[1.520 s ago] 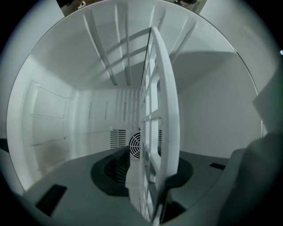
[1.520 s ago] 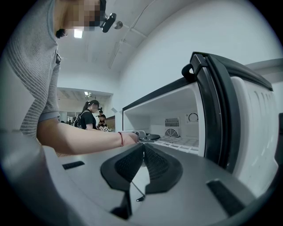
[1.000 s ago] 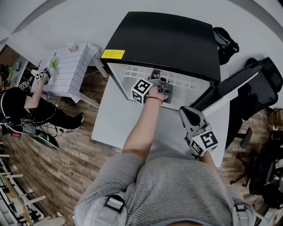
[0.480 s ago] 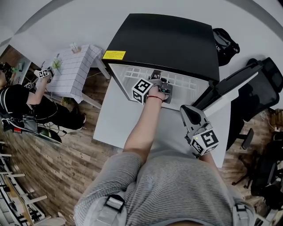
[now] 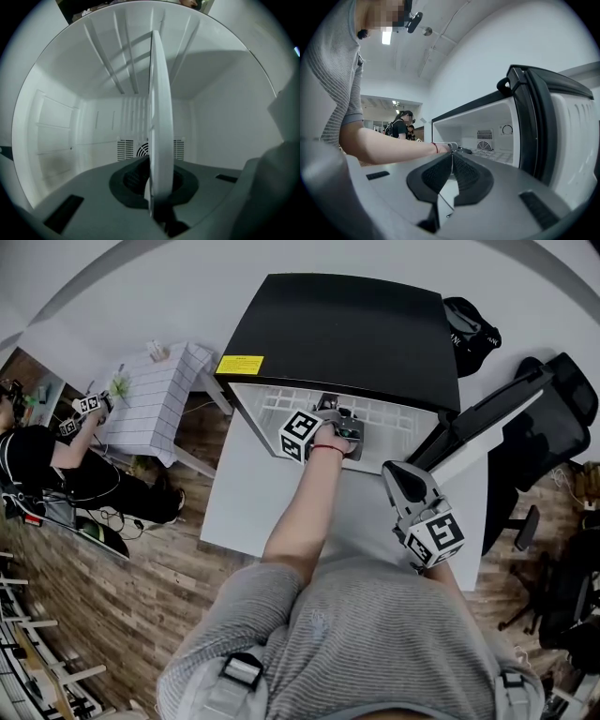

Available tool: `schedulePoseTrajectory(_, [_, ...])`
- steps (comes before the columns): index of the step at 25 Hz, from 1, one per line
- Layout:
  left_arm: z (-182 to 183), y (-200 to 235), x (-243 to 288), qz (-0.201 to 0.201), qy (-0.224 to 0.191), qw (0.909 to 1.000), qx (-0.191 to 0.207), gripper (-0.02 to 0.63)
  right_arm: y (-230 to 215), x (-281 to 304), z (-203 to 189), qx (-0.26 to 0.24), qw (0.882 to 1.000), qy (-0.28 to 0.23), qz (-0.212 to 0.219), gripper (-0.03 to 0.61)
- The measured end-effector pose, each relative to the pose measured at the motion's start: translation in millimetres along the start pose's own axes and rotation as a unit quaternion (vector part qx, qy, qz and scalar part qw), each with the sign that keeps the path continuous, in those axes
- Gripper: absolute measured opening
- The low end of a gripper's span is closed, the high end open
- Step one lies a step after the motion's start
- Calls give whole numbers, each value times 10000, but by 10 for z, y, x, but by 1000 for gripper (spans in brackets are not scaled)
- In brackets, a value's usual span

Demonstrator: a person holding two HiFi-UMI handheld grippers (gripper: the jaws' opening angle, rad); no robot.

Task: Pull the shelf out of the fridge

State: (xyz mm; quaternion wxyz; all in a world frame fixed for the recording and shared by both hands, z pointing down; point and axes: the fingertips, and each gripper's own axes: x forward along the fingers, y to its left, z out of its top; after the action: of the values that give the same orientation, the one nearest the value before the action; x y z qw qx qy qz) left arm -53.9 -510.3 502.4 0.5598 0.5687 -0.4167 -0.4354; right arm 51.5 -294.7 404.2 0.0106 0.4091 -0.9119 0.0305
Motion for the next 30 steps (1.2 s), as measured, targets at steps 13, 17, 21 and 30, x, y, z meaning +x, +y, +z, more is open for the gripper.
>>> schedulePoseTrajectory(13, [-9,-6,-124,-38,19,10000,8,35,-226,-180,55,-25,9984,-66,-560,14])
schedulePoseTrajectory(17, [0,1,-174,-40,6,10000,10,35,-413,-277,56,5,9963,-92,-851,14])
schedulePoseTrajectory(21, [-9,-18,-230,-46,23,10000,17,35,-523,-319,95,15,9953,-118,-963,14])
schedulePoseTrajectory(30, [-59,-29,-483,-46,39,10000,39,35,-549,-341,141,-19,9954,-178,-945,14])
